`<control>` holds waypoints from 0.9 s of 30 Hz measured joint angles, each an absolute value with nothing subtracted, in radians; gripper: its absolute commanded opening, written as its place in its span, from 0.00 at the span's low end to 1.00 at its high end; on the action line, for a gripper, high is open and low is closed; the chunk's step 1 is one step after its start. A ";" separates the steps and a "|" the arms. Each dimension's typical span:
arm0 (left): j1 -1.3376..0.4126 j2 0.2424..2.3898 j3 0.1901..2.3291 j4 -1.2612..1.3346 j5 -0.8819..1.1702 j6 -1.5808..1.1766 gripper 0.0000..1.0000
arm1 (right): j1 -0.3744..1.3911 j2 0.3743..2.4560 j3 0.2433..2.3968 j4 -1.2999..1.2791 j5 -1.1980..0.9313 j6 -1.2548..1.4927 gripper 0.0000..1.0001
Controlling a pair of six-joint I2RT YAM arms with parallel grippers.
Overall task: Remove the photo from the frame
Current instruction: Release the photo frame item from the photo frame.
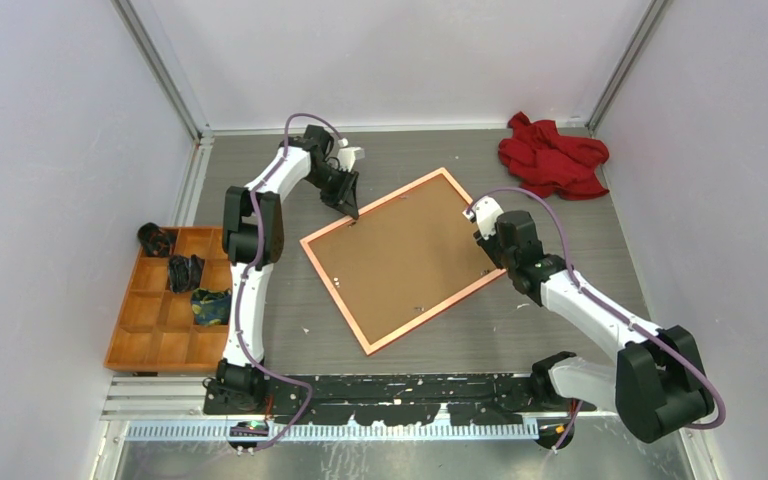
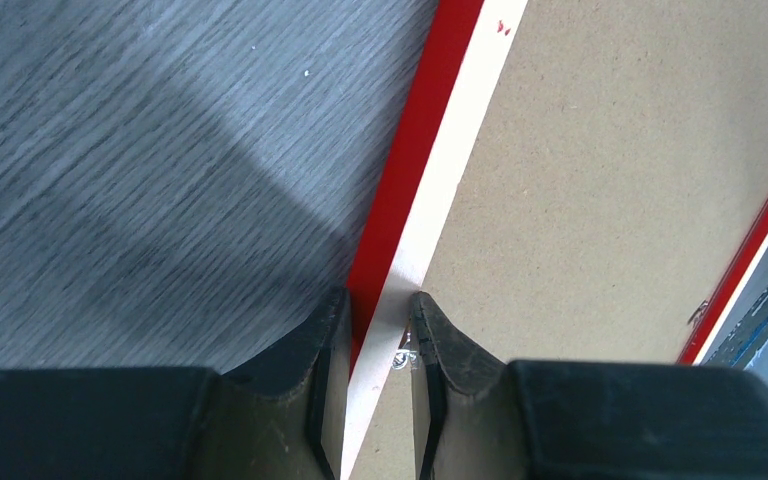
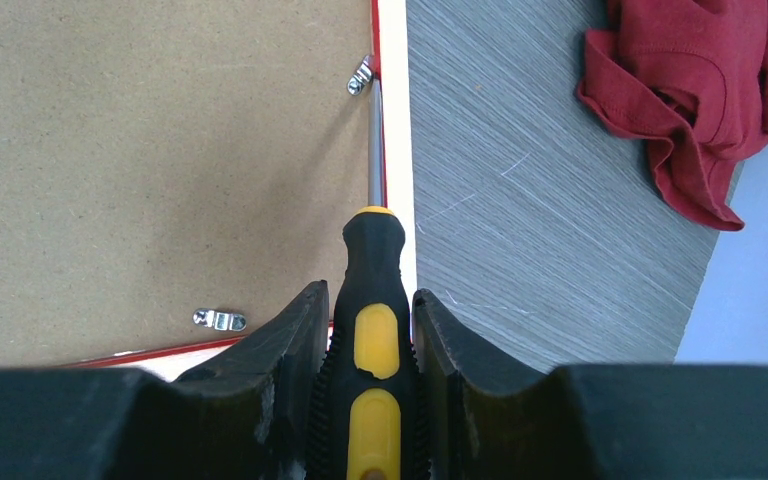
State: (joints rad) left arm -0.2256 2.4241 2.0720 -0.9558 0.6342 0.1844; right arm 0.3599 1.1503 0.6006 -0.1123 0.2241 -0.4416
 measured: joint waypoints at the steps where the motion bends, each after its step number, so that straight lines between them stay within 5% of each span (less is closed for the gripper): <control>1: -0.226 2.424 2.072 -0.956 0.634 0.183 0.11 | 0.360 1.153 0.601 -0.110 0.226 -0.442 0.01; 27: -0.224 2.427 2.074 -0.957 0.639 0.168 0.11 | 0.360 1.203 0.601 -0.108 0.276 -0.424 0.01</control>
